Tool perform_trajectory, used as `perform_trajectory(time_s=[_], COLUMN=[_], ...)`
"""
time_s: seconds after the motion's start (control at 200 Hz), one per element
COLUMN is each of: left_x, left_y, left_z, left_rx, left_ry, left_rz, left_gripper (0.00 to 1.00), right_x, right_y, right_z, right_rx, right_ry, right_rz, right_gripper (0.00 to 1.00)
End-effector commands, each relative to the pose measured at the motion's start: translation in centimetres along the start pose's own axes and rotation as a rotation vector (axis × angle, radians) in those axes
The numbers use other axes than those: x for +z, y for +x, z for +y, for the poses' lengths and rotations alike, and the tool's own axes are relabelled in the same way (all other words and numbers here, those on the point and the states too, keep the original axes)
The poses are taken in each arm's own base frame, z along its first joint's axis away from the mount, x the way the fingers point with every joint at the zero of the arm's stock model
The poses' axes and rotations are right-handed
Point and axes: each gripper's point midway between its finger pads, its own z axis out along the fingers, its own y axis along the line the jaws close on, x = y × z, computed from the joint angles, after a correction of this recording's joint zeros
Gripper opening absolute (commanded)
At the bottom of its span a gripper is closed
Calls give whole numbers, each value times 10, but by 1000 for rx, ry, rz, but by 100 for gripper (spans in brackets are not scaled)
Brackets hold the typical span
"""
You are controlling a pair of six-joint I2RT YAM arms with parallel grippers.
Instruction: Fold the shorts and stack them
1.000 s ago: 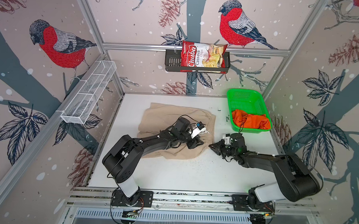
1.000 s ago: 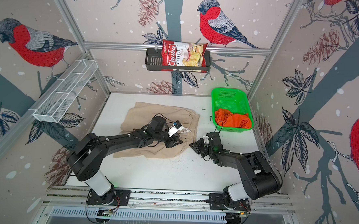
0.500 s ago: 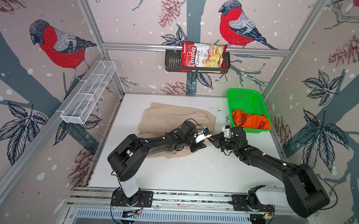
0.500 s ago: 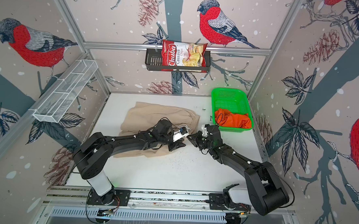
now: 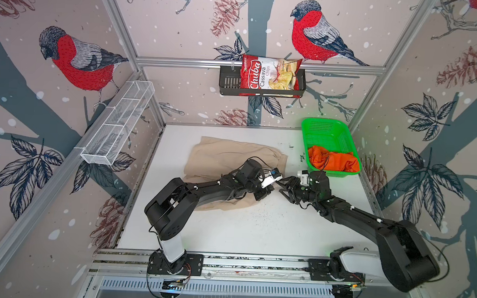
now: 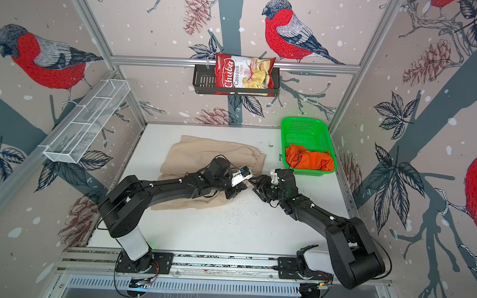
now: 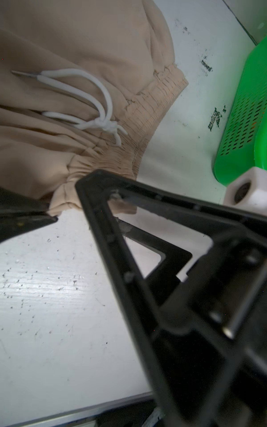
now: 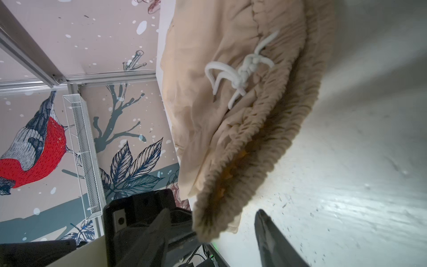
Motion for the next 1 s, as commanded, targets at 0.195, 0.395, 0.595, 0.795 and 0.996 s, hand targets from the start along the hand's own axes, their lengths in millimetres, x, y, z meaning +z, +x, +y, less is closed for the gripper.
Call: perform_trajectory(time_s=[0.195, 0.395, 0.595, 0.795, 0.996], left_x=[-6, -10, -10, -12, -18], left_y=[-4, 4, 11, 11, 15], left_z=[-19, -21, -19, -17, 1], left_rx=[75, 116, 130, 139, 44], left_ry=[88, 88, 76, 61, -67], left_rz=[-28, 10, 42, 49, 56], left_gripper=[0, 0, 0, 0, 35], right_x=[8, 19, 23, 28, 24], right_y=[-3, -7, -8, 0, -12], right_z=[4, -1, 7, -2, 29], right_rx=[99, 116, 108, 118, 103], right_ry=[-108, -122, -140, -114, -171], right_rz=[32, 54, 77, 99, 31], right_gripper=[64, 63, 59, 36, 8])
